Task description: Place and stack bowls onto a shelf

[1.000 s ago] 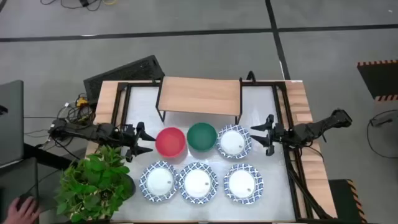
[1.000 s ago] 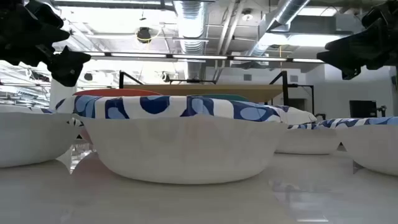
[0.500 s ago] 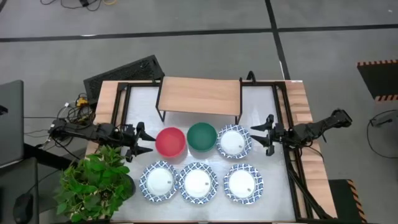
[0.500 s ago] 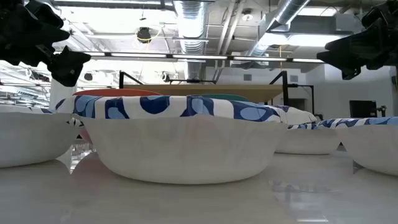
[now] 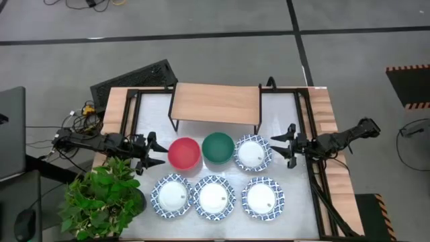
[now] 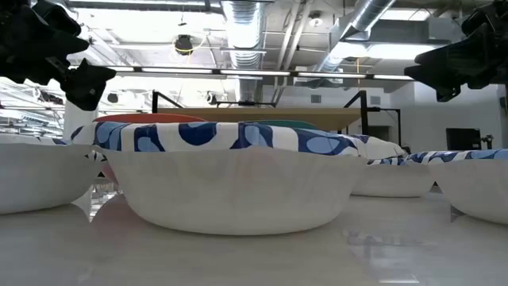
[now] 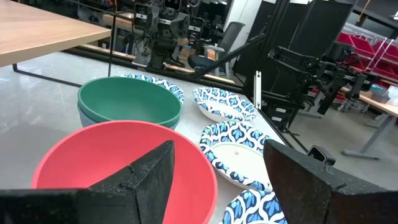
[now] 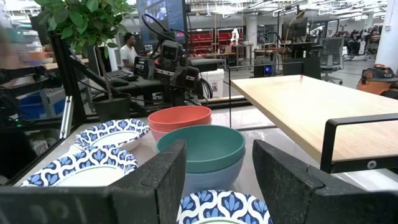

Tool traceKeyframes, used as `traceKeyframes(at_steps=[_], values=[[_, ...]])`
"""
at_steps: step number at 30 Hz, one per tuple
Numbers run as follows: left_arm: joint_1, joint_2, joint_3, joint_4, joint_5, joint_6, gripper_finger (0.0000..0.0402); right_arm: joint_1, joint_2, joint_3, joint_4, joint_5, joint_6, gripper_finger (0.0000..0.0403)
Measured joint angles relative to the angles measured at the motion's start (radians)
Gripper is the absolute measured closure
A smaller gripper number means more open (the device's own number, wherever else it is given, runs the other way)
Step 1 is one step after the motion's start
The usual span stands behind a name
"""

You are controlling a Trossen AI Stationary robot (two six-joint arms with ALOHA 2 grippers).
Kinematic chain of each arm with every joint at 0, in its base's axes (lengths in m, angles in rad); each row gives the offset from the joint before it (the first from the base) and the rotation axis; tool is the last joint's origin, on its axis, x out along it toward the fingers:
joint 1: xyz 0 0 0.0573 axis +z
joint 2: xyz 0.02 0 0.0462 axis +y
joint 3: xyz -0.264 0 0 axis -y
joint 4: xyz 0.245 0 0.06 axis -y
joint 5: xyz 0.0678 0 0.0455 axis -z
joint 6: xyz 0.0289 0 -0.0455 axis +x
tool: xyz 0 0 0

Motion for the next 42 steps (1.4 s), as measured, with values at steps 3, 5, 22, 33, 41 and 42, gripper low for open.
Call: traceKeyframes(at_steps=[3, 5, 22, 33, 41, 42], values=[[0.0, 0.0, 0.0, 0.0, 0.0, 0.0, 0.0168, 0.0, 0.0, 0.0, 0.0, 0.0, 0.0, 0.0192], [0.0, 0.0, 0.0, 0.0, 0.0, 0.0, 0.0168, 0.0, 0.0, 0.0, 0.0, 0.0, 0.0, 0.0192], [0.0, 0.0, 0.0, 0.0, -0.003, -0.027, 0.0168, 0.0, 0.0, 0.0, 0.0, 0.0, 0.0, 0.0192], [0.001, 0.001, 0.0, 0.012, -0.082, -0.232, 0.0168, 0.0, 0.0, 0.0, 0.0, 0.0, 0.0, 0.0192], [0.001, 0.0, 0.0, 0.027, -0.173, -0.504, 0.0168, 0.0, 0.0, 0.0, 0.0, 0.0, 0.0, 0.0192], [0.001, 0.0, 0.0, 0.028, -0.183, -0.546, 0.0168, 0.0, 0.0, 0.0, 0.0, 0.0, 0.0, 0.0192]])
